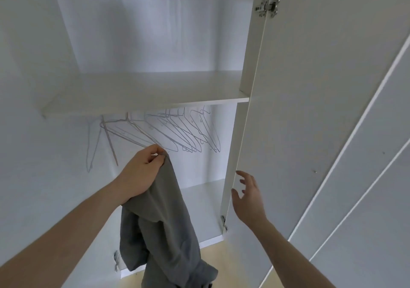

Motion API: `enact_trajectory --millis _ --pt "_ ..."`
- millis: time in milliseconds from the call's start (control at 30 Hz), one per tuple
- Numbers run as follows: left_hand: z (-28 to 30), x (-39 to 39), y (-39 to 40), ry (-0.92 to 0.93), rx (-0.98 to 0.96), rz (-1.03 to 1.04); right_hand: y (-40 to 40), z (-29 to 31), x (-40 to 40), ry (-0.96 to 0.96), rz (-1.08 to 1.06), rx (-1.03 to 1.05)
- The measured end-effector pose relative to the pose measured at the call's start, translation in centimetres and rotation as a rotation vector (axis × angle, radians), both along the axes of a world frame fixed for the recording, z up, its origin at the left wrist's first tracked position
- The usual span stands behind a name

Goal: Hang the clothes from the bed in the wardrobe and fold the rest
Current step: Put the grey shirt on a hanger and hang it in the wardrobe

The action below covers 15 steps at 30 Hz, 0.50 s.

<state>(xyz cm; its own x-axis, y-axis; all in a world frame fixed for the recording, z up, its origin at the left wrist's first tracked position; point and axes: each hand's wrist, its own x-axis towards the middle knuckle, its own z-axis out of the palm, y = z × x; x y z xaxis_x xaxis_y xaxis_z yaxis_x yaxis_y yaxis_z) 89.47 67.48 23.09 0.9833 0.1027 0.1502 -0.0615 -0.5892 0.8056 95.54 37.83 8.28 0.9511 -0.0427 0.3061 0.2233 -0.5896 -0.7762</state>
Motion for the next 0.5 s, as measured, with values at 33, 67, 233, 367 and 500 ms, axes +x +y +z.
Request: enact_trajectory --millis 33,67,233,367,500 --pt "0.0 0.5 0.1 -0.001 -0.018 0.007 0.9 0.1 1.6 0.027 0.022 0.01" --pt "-0.1 1.2 0.3 -0.001 -0.025 0.016 1.6 0.1 3.7 0.059 0.039 0.023" --pt "-1.3 5.1 1.3 0.037 0.047 0.049 3.6 -0.3 14.5 0.284 0.066 0.011" --pt "-3.1 8.6 1.2 0.116 0.132 0.072 4.2 -0.9 23.4 0.416 0.073 -0.048" --pt "-4.6 10.9 0.4 0.169 0.183 0.121 4.5 -1.4 31.1 0.503 0.042 -0.103"
